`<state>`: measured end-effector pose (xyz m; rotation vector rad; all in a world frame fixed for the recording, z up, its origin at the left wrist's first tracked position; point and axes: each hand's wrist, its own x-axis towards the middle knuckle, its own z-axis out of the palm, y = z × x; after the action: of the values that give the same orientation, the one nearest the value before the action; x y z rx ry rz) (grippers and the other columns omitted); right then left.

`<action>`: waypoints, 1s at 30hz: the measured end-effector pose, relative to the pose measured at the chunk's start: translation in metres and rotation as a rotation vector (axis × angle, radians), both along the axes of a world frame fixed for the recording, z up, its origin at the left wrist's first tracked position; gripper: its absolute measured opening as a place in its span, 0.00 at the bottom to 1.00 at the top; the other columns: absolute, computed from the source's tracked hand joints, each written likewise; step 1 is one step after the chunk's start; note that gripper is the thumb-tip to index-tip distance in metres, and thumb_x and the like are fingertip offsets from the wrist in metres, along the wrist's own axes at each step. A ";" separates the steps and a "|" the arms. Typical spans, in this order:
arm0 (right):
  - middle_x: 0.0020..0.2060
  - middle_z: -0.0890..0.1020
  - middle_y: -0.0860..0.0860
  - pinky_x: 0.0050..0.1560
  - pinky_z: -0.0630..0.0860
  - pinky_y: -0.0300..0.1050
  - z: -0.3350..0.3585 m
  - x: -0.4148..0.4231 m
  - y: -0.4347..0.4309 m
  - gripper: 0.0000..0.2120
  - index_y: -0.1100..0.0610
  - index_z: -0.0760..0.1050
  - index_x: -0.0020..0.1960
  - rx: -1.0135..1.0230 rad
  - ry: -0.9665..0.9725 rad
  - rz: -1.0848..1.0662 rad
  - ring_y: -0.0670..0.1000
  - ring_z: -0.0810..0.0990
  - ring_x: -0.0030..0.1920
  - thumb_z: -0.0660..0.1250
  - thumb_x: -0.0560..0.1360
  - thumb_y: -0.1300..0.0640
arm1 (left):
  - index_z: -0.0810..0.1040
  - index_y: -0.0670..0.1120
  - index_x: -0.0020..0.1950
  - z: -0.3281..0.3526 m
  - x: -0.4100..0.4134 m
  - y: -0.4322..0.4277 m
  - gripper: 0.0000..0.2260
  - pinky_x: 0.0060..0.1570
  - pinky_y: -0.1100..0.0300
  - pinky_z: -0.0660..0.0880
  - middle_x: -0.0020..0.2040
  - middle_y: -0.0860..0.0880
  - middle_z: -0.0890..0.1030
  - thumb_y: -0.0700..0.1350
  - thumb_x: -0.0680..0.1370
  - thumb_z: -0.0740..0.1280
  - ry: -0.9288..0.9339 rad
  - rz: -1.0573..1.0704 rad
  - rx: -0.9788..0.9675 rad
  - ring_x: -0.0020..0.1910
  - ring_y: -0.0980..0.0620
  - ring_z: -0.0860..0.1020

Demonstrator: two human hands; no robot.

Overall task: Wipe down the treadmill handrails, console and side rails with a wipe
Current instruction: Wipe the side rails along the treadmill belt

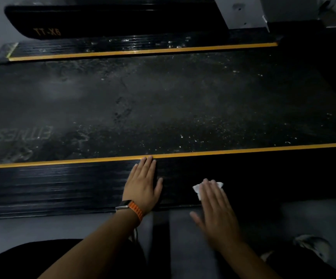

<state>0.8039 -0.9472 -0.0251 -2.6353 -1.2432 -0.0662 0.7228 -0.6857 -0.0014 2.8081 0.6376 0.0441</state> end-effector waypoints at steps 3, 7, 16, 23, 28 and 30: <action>0.83 0.59 0.57 0.79 0.57 0.57 -0.001 -0.019 0.028 0.41 0.61 0.58 0.83 -0.034 -0.016 0.083 0.58 0.56 0.83 0.58 0.80 0.34 | 0.59 0.46 0.83 -0.001 0.002 -0.005 0.30 0.80 0.55 0.44 0.83 0.48 0.56 0.60 0.84 0.53 -0.026 0.017 -0.003 0.83 0.52 0.50; 0.83 0.60 0.58 0.79 0.59 0.56 -0.004 -0.012 0.027 0.40 0.61 0.61 0.82 -0.069 -0.085 0.215 0.59 0.58 0.83 0.60 0.80 0.36 | 0.59 0.46 0.83 0.000 0.002 -0.004 0.30 0.81 0.53 0.46 0.83 0.48 0.57 0.59 0.84 0.53 -0.016 0.011 -0.006 0.83 0.52 0.50; 0.82 0.61 0.59 0.79 0.59 0.58 -0.004 0.003 0.003 0.37 0.62 0.59 0.82 -0.024 -0.043 -0.022 0.60 0.58 0.82 0.53 0.84 0.36 | 0.57 0.46 0.83 0.000 0.002 -0.005 0.31 0.81 0.53 0.45 0.84 0.47 0.55 0.59 0.84 0.52 -0.009 0.007 0.000 0.83 0.51 0.49; 0.83 0.59 0.57 0.79 0.57 0.56 0.001 0.003 0.041 0.39 0.59 0.57 0.83 -0.065 -0.070 0.162 0.58 0.60 0.82 0.56 0.82 0.35 | 0.58 0.46 0.83 0.002 0.002 -0.005 0.31 0.81 0.52 0.46 0.83 0.47 0.56 0.59 0.83 0.51 -0.019 0.007 -0.015 0.83 0.51 0.49; 0.83 0.58 0.59 0.82 0.52 0.55 0.002 0.037 -0.015 0.39 0.61 0.56 0.84 -0.108 -0.049 -0.097 0.59 0.57 0.83 0.47 0.84 0.34 | 0.57 0.45 0.83 0.003 0.003 -0.005 0.31 0.80 0.54 0.44 0.84 0.47 0.54 0.59 0.83 0.52 -0.013 0.007 -0.013 0.83 0.51 0.48; 0.83 0.58 0.60 0.81 0.56 0.59 0.002 0.031 0.000 0.40 0.62 0.57 0.83 -0.097 -0.025 -0.127 0.60 0.57 0.83 0.47 0.84 0.33 | 0.57 0.45 0.83 0.003 0.003 -0.006 0.31 0.80 0.54 0.43 0.84 0.47 0.54 0.59 0.83 0.52 -0.014 0.007 -0.009 0.83 0.51 0.48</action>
<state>0.8351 -0.9476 -0.0227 -2.8032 -1.1125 -0.0614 0.7257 -0.6914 0.0017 2.7951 0.6425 0.0614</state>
